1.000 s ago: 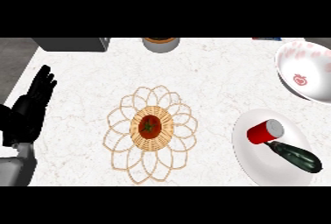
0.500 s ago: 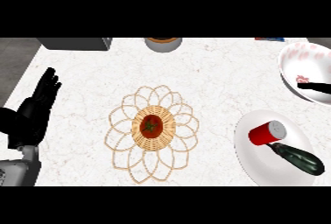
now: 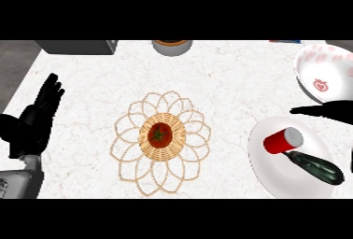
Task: Pick the eggplant from the plate and place it in the bowl
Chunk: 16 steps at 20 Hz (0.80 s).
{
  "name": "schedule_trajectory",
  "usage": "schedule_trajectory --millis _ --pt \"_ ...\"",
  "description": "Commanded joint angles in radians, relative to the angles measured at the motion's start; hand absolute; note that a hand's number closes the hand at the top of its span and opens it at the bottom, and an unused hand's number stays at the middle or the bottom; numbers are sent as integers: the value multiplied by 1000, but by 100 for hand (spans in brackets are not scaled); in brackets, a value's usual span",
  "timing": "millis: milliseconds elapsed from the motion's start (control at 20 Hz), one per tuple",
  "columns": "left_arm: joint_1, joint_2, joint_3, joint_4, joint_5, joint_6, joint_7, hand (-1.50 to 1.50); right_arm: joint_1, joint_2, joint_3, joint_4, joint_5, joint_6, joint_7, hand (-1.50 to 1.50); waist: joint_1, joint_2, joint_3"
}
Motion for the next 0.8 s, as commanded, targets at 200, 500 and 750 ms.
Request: schedule_trajectory --millis 200,500,750 --pt "-51 -7 32 11 -16 -2 35 0 -11 30 88 91 191 -9 -133 -150 -11 -2 1" --pt "-32 -37 23 -3 -48 0 57 0 43 18 -1 -33 228 -105 -117 -150 -22 -5 0" --pt "28 -20 54 -135 -42 -22 113 0 108 104 -35 -28 282 -116 -100 -150 -15 -6 0"
